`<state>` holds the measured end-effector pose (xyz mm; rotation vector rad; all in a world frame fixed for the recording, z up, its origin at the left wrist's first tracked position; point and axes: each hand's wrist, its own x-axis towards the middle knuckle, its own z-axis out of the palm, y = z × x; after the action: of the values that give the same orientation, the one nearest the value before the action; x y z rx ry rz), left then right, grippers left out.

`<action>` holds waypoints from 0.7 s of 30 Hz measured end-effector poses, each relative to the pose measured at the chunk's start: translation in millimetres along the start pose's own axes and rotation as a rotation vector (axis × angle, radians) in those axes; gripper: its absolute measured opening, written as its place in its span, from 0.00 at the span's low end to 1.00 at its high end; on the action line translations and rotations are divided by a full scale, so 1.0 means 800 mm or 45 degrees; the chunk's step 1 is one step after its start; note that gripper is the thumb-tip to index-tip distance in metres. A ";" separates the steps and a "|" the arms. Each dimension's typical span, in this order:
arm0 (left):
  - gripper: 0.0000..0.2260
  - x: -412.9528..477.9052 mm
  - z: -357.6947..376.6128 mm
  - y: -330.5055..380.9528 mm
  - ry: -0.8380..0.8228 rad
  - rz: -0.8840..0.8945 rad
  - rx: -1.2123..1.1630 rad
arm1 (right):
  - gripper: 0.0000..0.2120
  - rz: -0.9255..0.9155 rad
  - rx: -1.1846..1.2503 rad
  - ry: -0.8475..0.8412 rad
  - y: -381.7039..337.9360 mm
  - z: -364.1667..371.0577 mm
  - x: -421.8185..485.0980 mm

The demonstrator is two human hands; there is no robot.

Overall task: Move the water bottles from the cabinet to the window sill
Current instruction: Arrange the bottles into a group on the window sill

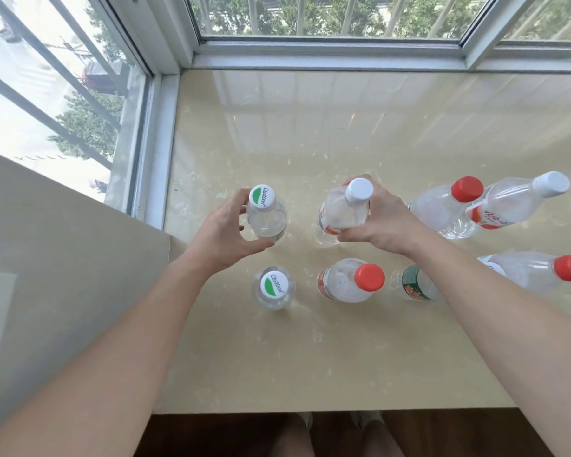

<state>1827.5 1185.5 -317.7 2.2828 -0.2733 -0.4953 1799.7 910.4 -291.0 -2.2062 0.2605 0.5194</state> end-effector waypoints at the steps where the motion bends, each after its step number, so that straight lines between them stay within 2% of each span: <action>1: 0.36 -0.002 0.000 -0.002 -0.010 0.013 0.026 | 0.34 0.002 0.001 -0.011 0.000 -0.001 -0.003; 4: 0.39 -0.015 -0.006 -0.005 -0.009 0.013 0.147 | 0.43 -0.038 -0.052 -0.028 -0.008 -0.011 -0.025; 6: 0.39 -0.030 -0.018 0.000 0.007 -0.052 0.272 | 0.45 -0.092 -0.178 -0.007 -0.019 -0.028 -0.054; 10: 0.33 -0.078 -0.059 0.042 0.122 -0.219 0.352 | 0.31 -0.278 -0.519 0.193 -0.040 -0.085 -0.151; 12: 0.29 -0.105 -0.072 0.082 0.201 -0.211 0.398 | 0.24 -0.367 -0.681 0.351 -0.034 -0.119 -0.200; 17: 0.24 -0.146 -0.051 0.196 0.335 0.132 0.575 | 0.21 -0.259 -0.859 0.597 0.022 -0.219 -0.294; 21: 0.24 -0.139 0.007 0.273 0.286 0.305 0.535 | 0.23 -0.142 -0.876 0.570 0.085 -0.282 -0.309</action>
<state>1715.7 1071.1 -132.4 2.6358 -0.5733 -0.0560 1617.1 694.7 -98.5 -2.9812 0.2064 0.0306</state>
